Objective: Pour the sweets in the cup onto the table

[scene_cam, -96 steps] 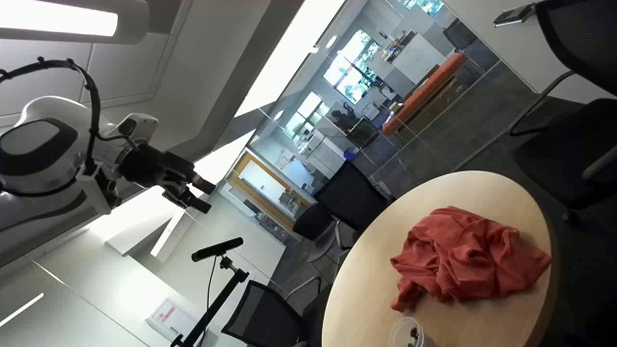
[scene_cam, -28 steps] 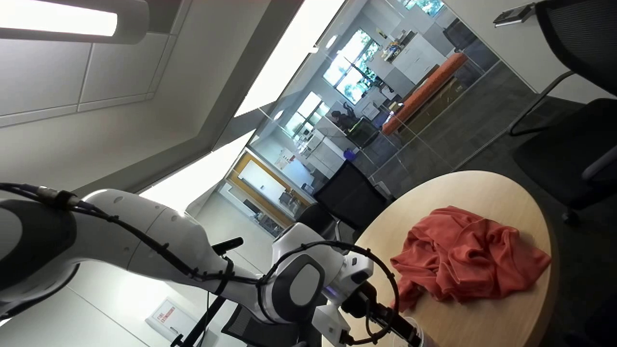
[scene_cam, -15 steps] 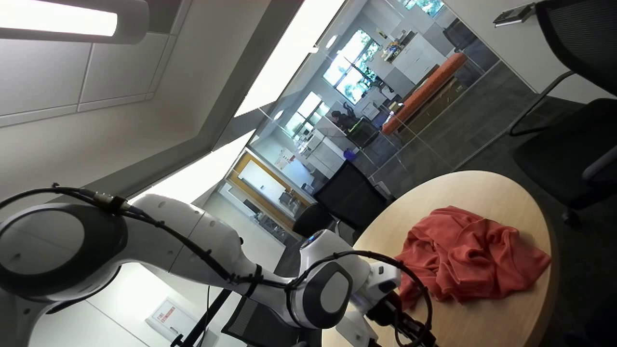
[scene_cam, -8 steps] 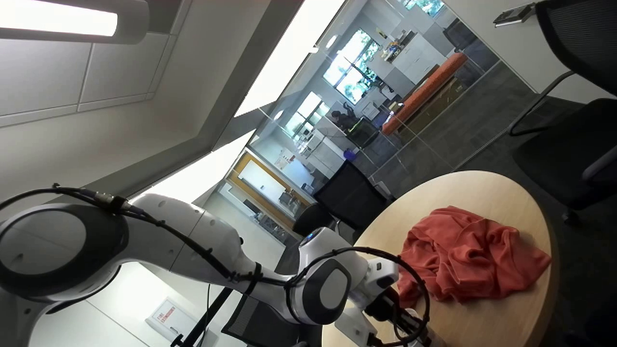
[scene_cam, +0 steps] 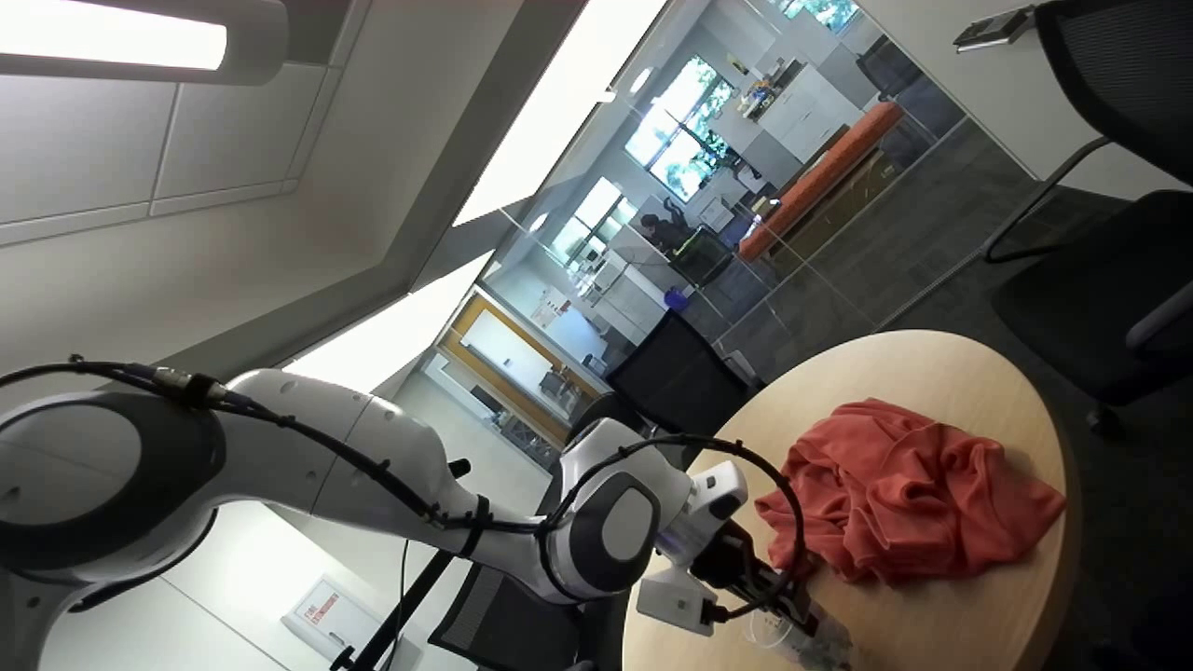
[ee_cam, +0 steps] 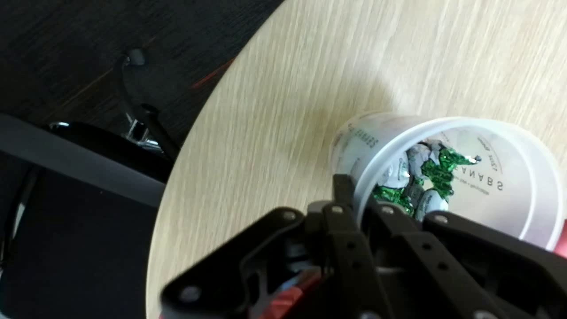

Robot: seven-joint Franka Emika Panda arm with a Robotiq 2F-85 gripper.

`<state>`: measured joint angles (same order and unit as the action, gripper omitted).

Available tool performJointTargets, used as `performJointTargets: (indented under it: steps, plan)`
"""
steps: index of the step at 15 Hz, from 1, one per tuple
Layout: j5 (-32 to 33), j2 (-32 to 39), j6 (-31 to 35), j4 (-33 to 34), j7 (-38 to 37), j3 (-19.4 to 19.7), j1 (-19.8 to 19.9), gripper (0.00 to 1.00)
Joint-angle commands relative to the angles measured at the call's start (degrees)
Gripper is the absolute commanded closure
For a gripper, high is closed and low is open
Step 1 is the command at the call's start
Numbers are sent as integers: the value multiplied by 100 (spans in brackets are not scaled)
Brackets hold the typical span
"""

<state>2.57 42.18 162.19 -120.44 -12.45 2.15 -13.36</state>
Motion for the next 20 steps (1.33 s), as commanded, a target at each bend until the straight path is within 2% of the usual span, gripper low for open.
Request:
performJointTargets:
  steps: [1,6,10,15,18,19,20]
  plan:
    - [534,-285,-641,183,-396,736,-863,99]
    - [1848,-72,-1299,652,-1562,1681,-2051,99]
    - [2608,143,-1668,897,-2460,1992,-2541,99]
    - [3181,459,-1994,1139,-3399,2117,-2695,99]
    - [3427,603,-1937,1199,-4155,2124,-2677,99]
    - [3431,457,-1845,1080,-3816,1853,-2408,99]
    - [3481,491,-1845,1089,-3888,1824,-2382,95]
